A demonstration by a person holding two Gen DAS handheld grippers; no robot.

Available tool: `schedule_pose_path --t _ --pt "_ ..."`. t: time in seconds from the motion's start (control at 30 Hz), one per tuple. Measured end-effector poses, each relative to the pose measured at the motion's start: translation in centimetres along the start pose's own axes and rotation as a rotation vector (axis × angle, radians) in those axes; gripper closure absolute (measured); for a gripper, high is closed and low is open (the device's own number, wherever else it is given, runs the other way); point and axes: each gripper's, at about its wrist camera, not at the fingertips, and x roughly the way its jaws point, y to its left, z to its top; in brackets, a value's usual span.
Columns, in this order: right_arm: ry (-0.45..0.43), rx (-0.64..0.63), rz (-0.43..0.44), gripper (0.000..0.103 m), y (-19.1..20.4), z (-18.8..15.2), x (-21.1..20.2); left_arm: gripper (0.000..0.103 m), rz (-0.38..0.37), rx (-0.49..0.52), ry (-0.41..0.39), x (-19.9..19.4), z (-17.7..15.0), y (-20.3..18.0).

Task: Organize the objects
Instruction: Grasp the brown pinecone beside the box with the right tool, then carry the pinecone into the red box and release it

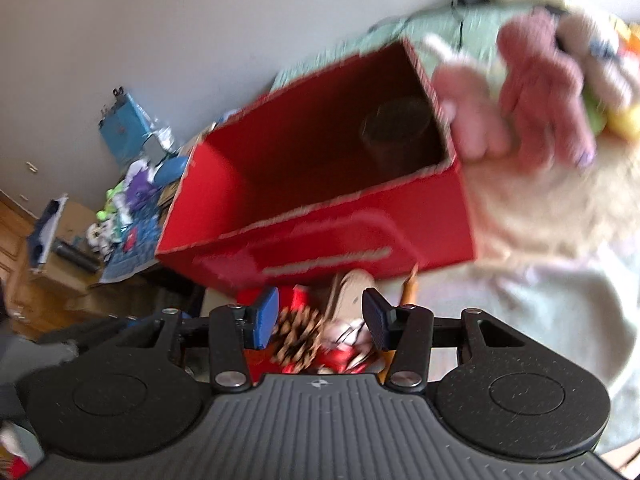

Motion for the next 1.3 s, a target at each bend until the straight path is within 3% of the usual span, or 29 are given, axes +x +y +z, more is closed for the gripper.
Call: schedule_pose_path --t 0.13,0.3,0.57,0.73,1.0,1.3 --pt "0.066 0.066 0.040 0.052 -0.7 -0.2 1.2 0.017 -0.120 -0.009 0.026 1.0 -1.5 0.2" --pt "0.123 0.124 0.082 0.053 -1.1 -0.3 2.4 0.013 -0.128 -0.005 0.041 2.8 -2.2 -0.4" --pt "0.162 0.119 0.088 0.054 -0.6 -0.4 3.6 0.024 -0.166 -0.036 0.069 4.4 -2.3 -0.1" --pt "0.183 0.138 0.109 0.060 -0.8 -0.2 4.5 0.043 -0.187 -0.044 0.094 5.3 -2.0 0.1" --pt "0.182 0.109 0.111 0.072 -0.4 0.2 3.9 0.052 -0.158 -0.023 0.095 5.3 -2.0 -0.2" --pt "0.122 0.045 0.094 0.072 0.6 0.9 1.0 0.058 -0.185 0.024 0.062 3.8 -1.1 -1.5"
